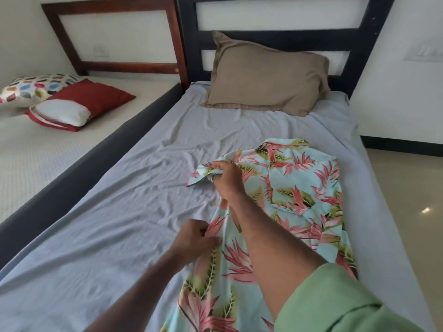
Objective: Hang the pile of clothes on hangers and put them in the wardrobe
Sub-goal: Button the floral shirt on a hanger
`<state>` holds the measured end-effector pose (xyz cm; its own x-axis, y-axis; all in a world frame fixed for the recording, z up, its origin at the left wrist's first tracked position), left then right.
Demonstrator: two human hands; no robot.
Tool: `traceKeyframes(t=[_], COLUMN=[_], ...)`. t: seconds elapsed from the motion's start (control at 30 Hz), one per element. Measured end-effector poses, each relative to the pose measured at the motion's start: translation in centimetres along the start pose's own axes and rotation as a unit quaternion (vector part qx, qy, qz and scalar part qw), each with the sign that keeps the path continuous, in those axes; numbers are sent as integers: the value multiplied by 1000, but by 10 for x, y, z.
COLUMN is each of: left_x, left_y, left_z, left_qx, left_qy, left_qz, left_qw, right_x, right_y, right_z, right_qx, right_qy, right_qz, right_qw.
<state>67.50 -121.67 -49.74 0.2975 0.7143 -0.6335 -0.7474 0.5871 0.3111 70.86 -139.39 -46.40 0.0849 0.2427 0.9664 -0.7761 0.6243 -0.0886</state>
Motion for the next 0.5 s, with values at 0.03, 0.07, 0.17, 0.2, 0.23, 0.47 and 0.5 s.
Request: traceKeyframes(t=[0.03, 0.07, 0.17, 0.2, 0.23, 0.47, 0.5], left_x=[-12, -23, -69, -85, -98, -129, -128], left_y=[2, 4, 1, 0, -1, 3, 7], left_z=[-2, -4, -23, -32, -42, -110, -111], left_qx=[-6, -19, -33, -26, -13, 58, 61], left_qy=[11, 20, 35, 25, 3, -106, -113], left_qz=[-2, -6, -49, -66, -82, -125, -127], left_qw=[1000, 1000, 998, 997, 997, 985, 984], right_x=[1, 2, -8, -18, -27, -46, -51], right_y=[-2, -4, -9, -9, -4, 92, 104], right_z=[9, 19, 74, 96, 119, 216, 216], right_qx=[-19, -36, -126, -171, -220, -338, -312], right_qy=[-53, -120, -328, -362, -356, 93, 110], right_qz=[-13, -33, -100, -119, -138, -58, -52], right_qw=[998, 992, 931, 909, 898, 935, 942])
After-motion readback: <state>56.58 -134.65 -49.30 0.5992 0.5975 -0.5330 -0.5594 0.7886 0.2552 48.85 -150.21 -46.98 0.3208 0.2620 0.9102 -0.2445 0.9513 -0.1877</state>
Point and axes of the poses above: each hand's wrist, its own y-axis away from the middle knuckle, its own z-axis out of the back of the hand, x = y × z, the point moved 3 cm from there along -y, towards the middle knuckle, and after that the axes turned 12 degrees about -y, right-handed, at the moved point
